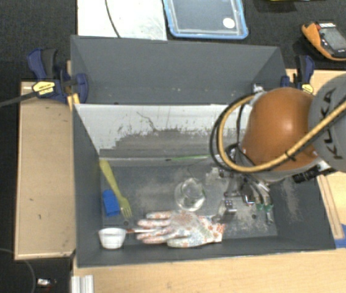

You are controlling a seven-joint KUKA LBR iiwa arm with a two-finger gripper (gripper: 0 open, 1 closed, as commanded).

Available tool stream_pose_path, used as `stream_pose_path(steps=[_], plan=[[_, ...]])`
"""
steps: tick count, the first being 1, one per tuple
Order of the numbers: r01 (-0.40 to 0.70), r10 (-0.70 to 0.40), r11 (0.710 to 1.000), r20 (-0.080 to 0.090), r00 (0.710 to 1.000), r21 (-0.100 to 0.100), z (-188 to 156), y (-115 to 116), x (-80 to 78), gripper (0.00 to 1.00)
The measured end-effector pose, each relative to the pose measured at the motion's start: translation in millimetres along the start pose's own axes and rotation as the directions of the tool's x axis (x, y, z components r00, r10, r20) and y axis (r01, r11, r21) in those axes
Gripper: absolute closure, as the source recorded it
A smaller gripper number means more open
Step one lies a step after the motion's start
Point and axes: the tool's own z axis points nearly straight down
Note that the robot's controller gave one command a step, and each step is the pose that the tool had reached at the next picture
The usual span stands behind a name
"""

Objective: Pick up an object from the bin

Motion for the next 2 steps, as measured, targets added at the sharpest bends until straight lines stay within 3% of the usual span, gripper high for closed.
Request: stream_pose_path(steps=[1, 2], plan=[[-0.002, 0.002, 1.000, 0.008, 1.000, 0.000, -4.3, -0.3, -1.6, 0.00], [0.199, -0.199, 0.980, 0.015, 0.980, 0.003, 49.1, 31.3, 1.3, 0.00]])
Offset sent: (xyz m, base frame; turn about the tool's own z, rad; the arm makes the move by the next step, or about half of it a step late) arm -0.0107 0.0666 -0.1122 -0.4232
